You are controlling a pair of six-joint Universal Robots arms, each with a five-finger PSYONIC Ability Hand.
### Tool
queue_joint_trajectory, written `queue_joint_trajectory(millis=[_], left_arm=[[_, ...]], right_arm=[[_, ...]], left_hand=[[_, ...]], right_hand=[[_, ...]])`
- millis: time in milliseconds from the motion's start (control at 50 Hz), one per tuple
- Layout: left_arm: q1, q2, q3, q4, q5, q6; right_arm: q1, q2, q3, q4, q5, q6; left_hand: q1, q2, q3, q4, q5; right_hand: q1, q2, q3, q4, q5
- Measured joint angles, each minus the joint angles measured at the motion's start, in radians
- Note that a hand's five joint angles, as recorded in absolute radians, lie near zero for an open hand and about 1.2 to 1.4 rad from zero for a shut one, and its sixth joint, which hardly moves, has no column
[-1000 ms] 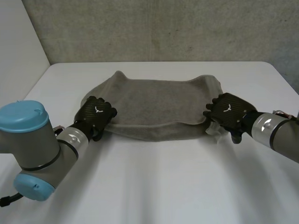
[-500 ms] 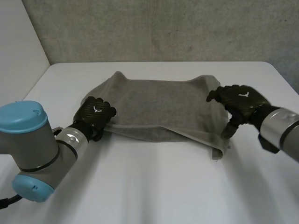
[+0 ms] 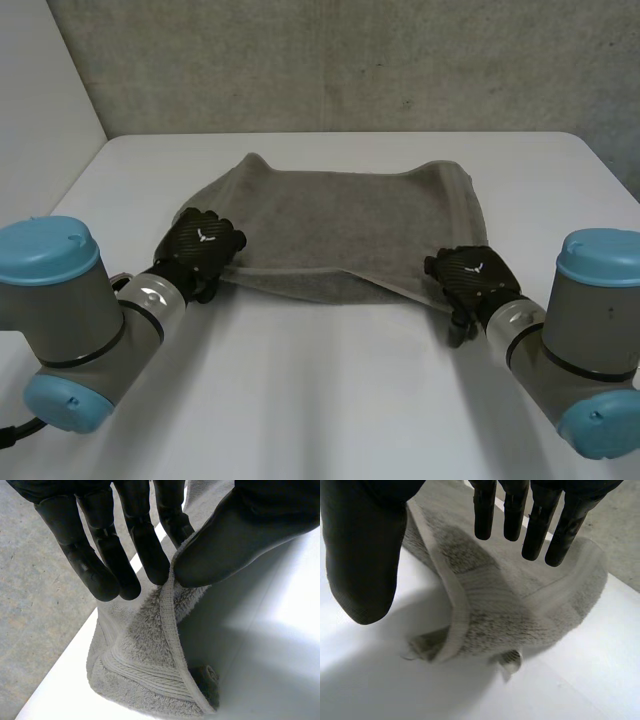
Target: Fold the towel.
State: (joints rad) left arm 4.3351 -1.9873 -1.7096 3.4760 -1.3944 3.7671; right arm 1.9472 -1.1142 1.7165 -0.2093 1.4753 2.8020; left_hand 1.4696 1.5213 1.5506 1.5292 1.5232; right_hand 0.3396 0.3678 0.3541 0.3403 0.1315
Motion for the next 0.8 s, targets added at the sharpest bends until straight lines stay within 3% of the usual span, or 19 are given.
queue_joint_trajectory(millis=[140, 320, 460, 560, 620, 660, 800], left_arm=[[0.003, -0.001, -0.003, 0.001, 0.0, -0.003], [0.005, -0.001, -0.003, 0.002, 0.001, -0.006], [0.007, -0.002, -0.002, 0.005, 0.0, -0.006], [0.01, -0.009, -0.002, 0.018, 0.0, -0.006], [0.016, -0.019, -0.002, 0.033, 0.0, -0.006], [0.018, -0.025, -0.002, 0.038, 0.0, -0.006], [0.028, -0.073, 0.0, 0.054, -0.003, -0.003]], right_arm=[[-0.006, 0.036, -0.013, -0.058, 0.059, -0.048], [-0.013, 0.043, -0.005, -0.129, 0.134, -0.128], [-0.044, 0.024, 0.005, -0.131, 0.146, -0.169], [-0.063, 0.015, 0.011, -0.125, 0.13, -0.187], [-0.07, 0.005, 0.017, -0.121, 0.112, -0.202], [-0.072, -0.003, 0.02, -0.121, 0.106, -0.206], [-0.089, -0.065, 0.04, -0.122, 0.088, -0.215]], left_hand=[[0.0, 0.0, 0.0, 0.0, 0.0], [0.0, 0.0, 0.0, 0.0, 0.0], [0.0, 0.0, 0.0, 0.0, 0.0], [0.0, 0.0, 0.0, 0.0, 0.0], [-0.001, -0.002, -0.009, -0.003, -0.003], [-0.011, -0.043, -0.056, -0.046, -0.039], [-0.376, -0.427, -0.45, -0.437, -0.426]], right_hand=[[0.009, 0.002, 0.002, 0.002, 0.047], [0.241, 0.209, 0.226, 0.238, 0.278], [0.419, 0.387, 0.401, 0.414, 0.445], [0.939, 0.926, 0.926, 0.942, 0.982], [0.953, 0.956, 0.982, 0.997, 1.027], [0.953, 0.956, 0.982, 0.997, 1.027], [0.953, 0.956, 0.982, 0.997, 1.027]])
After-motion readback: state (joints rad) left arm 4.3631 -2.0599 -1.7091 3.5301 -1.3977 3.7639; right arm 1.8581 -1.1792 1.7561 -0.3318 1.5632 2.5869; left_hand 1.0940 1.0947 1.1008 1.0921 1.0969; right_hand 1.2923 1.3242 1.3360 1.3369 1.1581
